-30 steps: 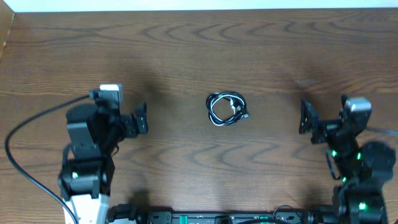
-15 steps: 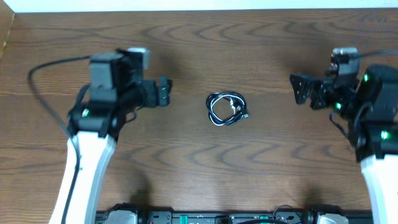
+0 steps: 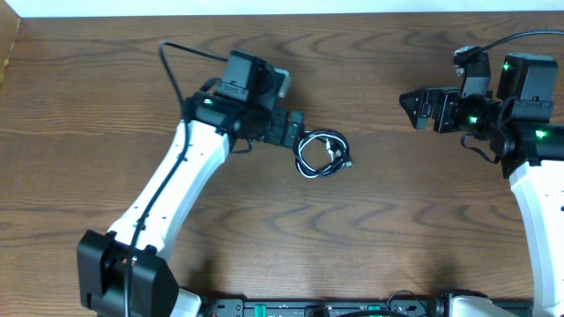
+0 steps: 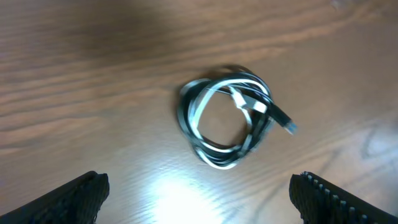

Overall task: Untangle cables
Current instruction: 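Move the left gripper forward toward the black-and-white cable bundle, then grasp the cable bundle with the left gripper and lift it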

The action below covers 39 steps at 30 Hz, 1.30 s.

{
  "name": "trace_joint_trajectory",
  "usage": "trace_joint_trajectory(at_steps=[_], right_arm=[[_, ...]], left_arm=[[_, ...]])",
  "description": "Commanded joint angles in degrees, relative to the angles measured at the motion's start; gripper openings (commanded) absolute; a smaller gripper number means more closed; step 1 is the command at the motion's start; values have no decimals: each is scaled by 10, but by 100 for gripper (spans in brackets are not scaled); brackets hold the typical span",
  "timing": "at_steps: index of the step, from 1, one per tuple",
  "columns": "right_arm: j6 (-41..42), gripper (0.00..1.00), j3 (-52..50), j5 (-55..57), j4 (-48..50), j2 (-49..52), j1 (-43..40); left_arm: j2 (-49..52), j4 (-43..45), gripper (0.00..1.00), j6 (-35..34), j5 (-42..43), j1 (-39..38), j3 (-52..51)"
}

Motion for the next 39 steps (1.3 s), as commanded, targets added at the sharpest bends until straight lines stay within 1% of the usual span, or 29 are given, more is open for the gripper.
trace_joint_trajectory(at_steps=[1, 2, 3, 4, 5, 6, 7, 9, 12, 14, 17, 19, 25, 29, 32, 35, 39], right_arm=[[-9, 99, 12, -20, 2, 0, 3], [-9, 99, 11, -20, 2, 1, 3], [-9, 98, 10, -19, 2, 2, 3], [-9, 96, 9, -19, 1, 3, 3], [-9, 95, 9, -19, 1, 5, 3], [-9, 93, 8, -20, 1, 9, 3], [-9, 91, 8, -19, -1, 11, 3], [-9, 89, 7, -19, -3, 14, 3], [-9, 88, 7, -19, -3, 18, 3], [-9, 88, 7, -19, -3, 19, 3], [-9, 87, 7, -13, -3, 19, 3], [-9, 87, 7, -13, -3, 19, 3], [-9, 86, 7, -13, -3, 19, 3], [-9, 86, 7, -13, -3, 19, 3], [-9, 87, 7, -9, -3, 19, 3], [-9, 87, 7, -9, -3, 19, 3], [-9, 87, 7, -9, -3, 19, 3]], left_arm=[[10, 3, 98, -9, 15, -16, 9], [16, 8, 99, -9, 8, -19, 9], [23, 13, 85, -17, 1, -21, 9], [32, 17, 79, -40, -13, -21, 9], [41, 18, 76, -75, -37, -21, 9], [58, 17, 75, -142, -78, -21, 9], [71, 17, 74, -175, -96, -21, 8], [96, 25, 74, -210, -99, -21, 9], [132, 43, 73, -239, -99, -21, 9], [153, 61, 70, -241, -97, -21, 9], [176, 87, 53, -240, -98, -21, 9], [191, 103, 48, -240, -97, -21, 9], [222, 115, 48, -239, -69, -21, 9], [228, 116, 48, -229, -67, -21, 8], [228, 124, 48, -197, -52, -21, 8], [228, 133, 47, -155, -15, -21, 8], [229, 134, 48, -132, -5, -21, 8]])
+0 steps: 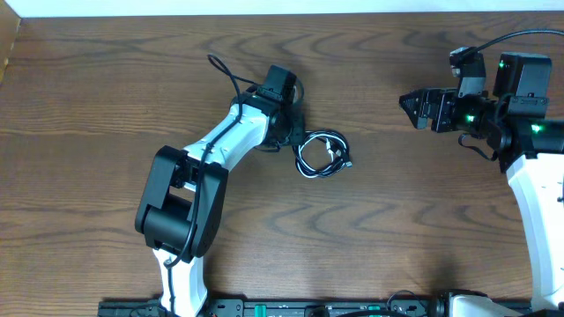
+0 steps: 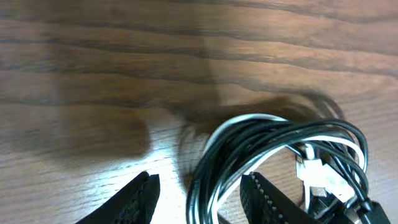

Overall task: Untangle cables
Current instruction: 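Grasp the cable bundle with the left gripper and lift it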

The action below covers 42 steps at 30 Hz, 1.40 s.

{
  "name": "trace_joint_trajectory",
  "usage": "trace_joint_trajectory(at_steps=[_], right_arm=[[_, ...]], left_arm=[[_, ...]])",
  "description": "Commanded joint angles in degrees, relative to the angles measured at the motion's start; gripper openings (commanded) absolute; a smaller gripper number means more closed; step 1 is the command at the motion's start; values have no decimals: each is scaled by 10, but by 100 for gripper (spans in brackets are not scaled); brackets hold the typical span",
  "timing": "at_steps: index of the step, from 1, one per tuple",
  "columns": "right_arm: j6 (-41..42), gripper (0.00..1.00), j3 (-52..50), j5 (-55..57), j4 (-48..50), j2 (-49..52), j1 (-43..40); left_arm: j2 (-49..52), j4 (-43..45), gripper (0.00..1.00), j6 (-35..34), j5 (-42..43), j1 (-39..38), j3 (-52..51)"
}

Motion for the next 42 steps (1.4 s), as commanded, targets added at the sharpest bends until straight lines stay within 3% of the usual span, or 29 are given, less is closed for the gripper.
trace_joint_trajectory(at_steps=[1, 7, 16, 25, 26, 34, 42], right_arm=[[-5, 87, 7, 1, -1, 0, 3], [-5, 88, 7, 1, -1, 0, 3], [-5, 88, 7, 14, -1, 0, 3], [2, 88, 7, 13, -1, 0, 3], [6, 88, 7, 13, -1, 0, 3], [10, 95, 7, 13, 2, 0, 30], [10, 87, 7, 14, 24, 0, 82]], left_arm=[[5, -3, 47, 42, 23, 0, 7], [11, -5, 42, 42, 22, 0, -6], [19, -5, 19, 39, 23, 0, -14], [19, -8, 15, 39, 22, 0, -14], [19, -8, 8, 40, 22, 0, -14], [-5, -7, 7, 40, 46, 2, 6], [-127, 19, 7, 39, 135, 2, 24]])
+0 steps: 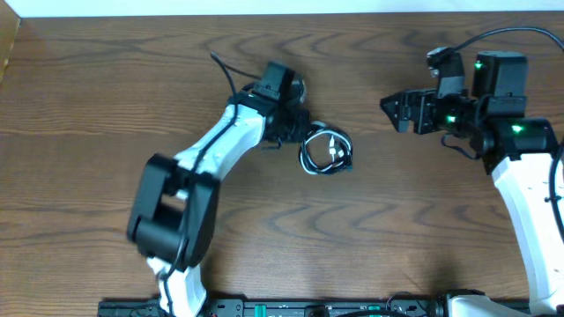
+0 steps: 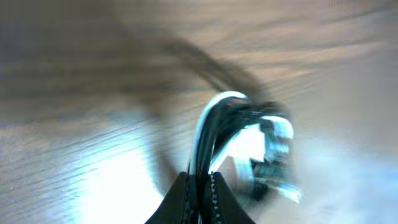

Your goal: Untangle cables

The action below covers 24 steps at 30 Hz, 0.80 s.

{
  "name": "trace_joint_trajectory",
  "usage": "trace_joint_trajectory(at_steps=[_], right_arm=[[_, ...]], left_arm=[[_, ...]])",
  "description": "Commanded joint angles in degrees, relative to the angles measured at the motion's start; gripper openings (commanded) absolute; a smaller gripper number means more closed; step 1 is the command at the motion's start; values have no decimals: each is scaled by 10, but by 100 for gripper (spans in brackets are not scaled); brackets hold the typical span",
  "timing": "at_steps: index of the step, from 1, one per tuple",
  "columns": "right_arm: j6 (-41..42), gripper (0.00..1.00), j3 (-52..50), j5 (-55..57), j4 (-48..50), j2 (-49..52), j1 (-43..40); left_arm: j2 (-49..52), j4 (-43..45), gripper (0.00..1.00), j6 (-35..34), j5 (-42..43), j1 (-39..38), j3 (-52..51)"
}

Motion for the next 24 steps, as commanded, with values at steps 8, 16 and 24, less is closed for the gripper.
trace_joint_trajectory(at_steps=[8, 16, 24], right_arm=[[46, 85, 7, -1, 33, 1, 39], [109, 82, 7, 21, 42, 30, 51], [188, 79, 7, 2, 90, 115, 60]], left_arm=[[-142, 1, 8, 1, 69, 1, 25], [-143, 5, 8, -22, 88, 2, 25], [-143, 14, 7, -41, 88, 2, 25]])
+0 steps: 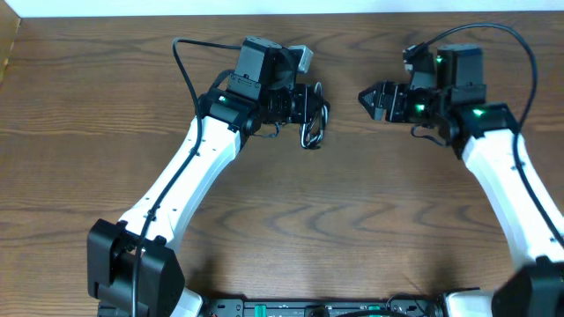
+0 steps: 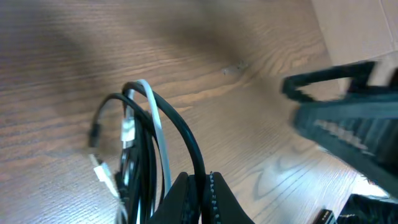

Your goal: Untangle cables

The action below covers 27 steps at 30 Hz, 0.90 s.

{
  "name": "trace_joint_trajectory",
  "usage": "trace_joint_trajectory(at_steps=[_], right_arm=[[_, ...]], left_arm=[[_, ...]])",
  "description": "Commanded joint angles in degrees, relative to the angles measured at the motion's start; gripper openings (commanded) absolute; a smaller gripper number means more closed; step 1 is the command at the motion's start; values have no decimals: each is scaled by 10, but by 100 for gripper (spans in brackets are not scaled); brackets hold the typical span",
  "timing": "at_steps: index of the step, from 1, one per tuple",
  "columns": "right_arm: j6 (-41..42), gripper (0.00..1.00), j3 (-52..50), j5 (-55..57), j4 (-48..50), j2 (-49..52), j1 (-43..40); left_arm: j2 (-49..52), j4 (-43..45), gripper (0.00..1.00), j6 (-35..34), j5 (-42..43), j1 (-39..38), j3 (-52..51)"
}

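Observation:
A tangled bundle of black and white cables [image 1: 313,121] hangs above the table at the upper middle, with my left gripper [image 1: 304,106] shut on its strands. In the left wrist view the loops of the cable bundle [image 2: 140,143] dangle from the closed fingertips [image 2: 200,186], a black strand pinched between them. My right gripper [image 1: 368,97] is level with the bundle, a short way to its right, pointing at it; its fingers [image 2: 348,121] show at the right edge of the left wrist view. Whether it is open is unclear.
The wooden table [image 1: 291,229] fills the overhead view. The white arm links reach in from the lower left and lower right. A tan surface [image 2: 367,25] shows at the top right of the left wrist view.
My left gripper, shut on the bundle, has moved up and slightly right, lifting the cables off the table. My right gripper has moved left, closer to the bundle.
The coiled bundle lay on the table with my left gripper open just left of it. Then that gripper stood low at the coil's left edge. Then it was shut on the strands. Now the bundle hangs lifted, and my right gripper has come near from the far right.

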Motion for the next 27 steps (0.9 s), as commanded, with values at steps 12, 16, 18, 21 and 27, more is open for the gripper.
trace_joint_trajectory(at_steps=[12, 16, 18, 21, 27], right_arm=[[60, 80, 7, -66, 122, 109, 24], [73, 79, 7, -112, 172, 117, 24], [85, 79, 7, -118, 188, 117, 23], [116, 77, 7, -125, 205, 117, 18], [167, 75, 7, -142, 208, 117, 17]], left_arm=[[0, 105, 8, -16, 49, 2, 7], [1, 118, 7, -16, 39, 2, 7], [1, 118, 7, -16, 9, 2, 7], [1, 118, 7, -16, -31, 2, 7], [3, 119, 8, -16, -47, 2, 7]])
